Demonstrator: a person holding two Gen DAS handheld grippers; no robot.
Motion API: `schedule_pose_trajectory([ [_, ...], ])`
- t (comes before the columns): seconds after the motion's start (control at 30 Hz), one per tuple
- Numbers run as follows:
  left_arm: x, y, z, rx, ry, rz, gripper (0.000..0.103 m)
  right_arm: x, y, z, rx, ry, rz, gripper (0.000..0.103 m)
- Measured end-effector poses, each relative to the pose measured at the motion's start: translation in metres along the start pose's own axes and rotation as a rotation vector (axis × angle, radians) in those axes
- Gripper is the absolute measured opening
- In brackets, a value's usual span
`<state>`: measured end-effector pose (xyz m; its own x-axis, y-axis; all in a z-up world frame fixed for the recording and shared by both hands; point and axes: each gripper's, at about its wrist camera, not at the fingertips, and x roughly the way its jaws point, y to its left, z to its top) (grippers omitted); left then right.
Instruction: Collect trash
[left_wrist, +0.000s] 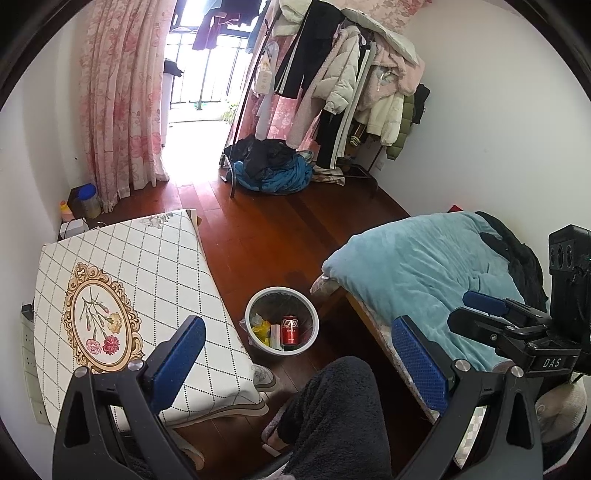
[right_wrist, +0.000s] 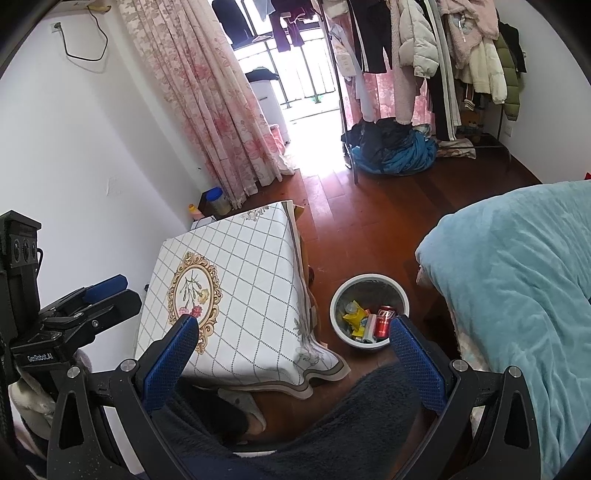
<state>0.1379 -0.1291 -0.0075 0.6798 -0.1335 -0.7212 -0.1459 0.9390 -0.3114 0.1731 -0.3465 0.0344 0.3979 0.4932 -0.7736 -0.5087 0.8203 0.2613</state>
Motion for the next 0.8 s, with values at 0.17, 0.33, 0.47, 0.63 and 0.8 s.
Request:
schedule_pose_trajectory([
  [0.17,0.0012,0.0008,-0.0003,0.001,0.0,0.002,0.103,0.001,0.001,0.0014,0.0,0.001,-0.004,0.103],
  [0.33,0.001,0.0009,-0.0007,0.002,0.0,0.0,0.103,0.001,0.0008,0.0019,0.002,0.003,-0.001,0.103],
  [0.47,0.002,0.0011,-0.0004,0.002,0.002,-0.002,0.103,0.0011,0.0008,0.002,0.001,0.002,-0.003,0.103],
  [0.63,0.0043,0.0014,0.0003,0.002,0.004,0.001,0.103,0.0017,0.0,0.0024,0.001,0.003,-0.002,0.103],
  [0.8,0.004,0.0017,0.0001,0.0,0.003,-0.002,0.103,0.0028,-0.0019,0.0022,-0.003,0.005,-0.003,0.103],
])
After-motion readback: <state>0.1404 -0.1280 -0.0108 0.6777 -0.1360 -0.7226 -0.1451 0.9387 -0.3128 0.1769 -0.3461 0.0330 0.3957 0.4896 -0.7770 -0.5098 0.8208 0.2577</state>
